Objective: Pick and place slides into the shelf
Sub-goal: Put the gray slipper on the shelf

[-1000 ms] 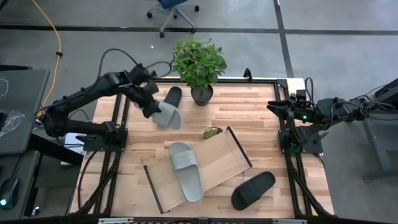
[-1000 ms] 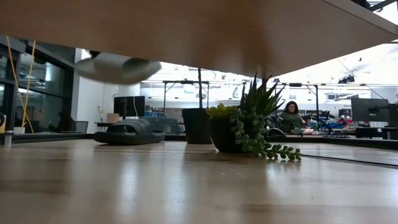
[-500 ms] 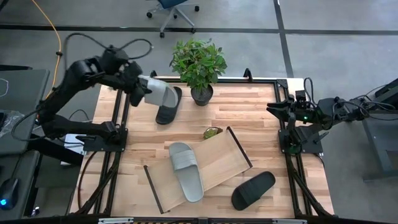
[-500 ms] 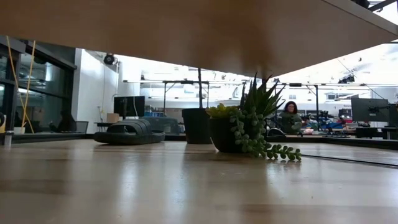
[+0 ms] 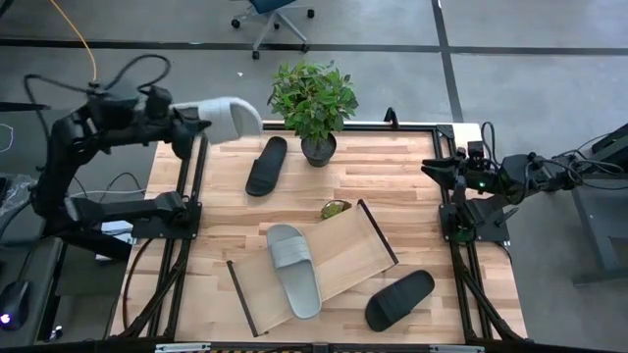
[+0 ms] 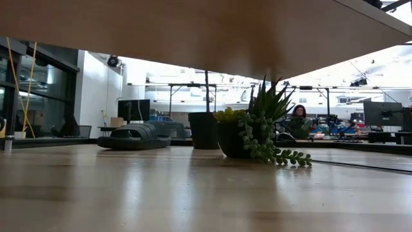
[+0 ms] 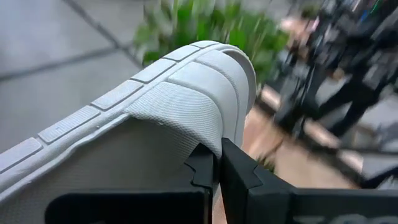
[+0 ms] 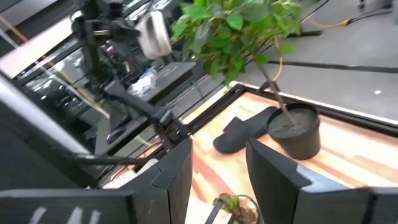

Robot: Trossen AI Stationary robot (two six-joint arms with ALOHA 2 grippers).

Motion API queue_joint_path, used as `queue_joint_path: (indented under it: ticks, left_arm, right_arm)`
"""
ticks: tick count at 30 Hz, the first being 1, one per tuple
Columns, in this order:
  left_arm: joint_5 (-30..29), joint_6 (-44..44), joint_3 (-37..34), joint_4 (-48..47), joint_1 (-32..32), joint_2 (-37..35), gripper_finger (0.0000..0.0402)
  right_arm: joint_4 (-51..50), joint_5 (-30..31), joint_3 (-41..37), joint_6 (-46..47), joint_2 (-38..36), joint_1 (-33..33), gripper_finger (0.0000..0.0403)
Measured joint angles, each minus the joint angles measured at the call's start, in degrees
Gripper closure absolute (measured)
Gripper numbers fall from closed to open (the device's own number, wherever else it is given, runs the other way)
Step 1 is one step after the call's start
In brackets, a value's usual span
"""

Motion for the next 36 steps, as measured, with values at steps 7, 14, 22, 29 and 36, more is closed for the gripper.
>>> queue_joint_path:
  ticks: [7,14,22,29,36]
  left_arm:
    - [-0.2,-0.9,0.0,11.2,-0.1,-0.6,0.0401]
    - [-1.8,-1.0,0.0,26.0,-8.7,3.1,0.0401]
    - [-17.6,2.3,0.0,42.3,-25.2,9.7,0.0401]
    - [-33.1,6.8,0.0,52.0,-35.1,18.3,0.0401]
    - [-47.1,8.3,0.0,60.7,-45.3,26.2,0.0401]
  right_arm:
    - [0.0,0.7,0.0,1.5,0.0,0.0,0.0261]
    - [0.0,0.6,0.0,-1.2,0.0,0.0,0.0261]
    - [-0.1,-3.1,0.0,-3.5,0.0,0.0,0.0261]
    - [0.0,-12.4,0.0,-3.5,0.0,0.0,0.0261]
    - [0.4,-26.4,0.0,-3.7,0.0,0.0,0.0261]
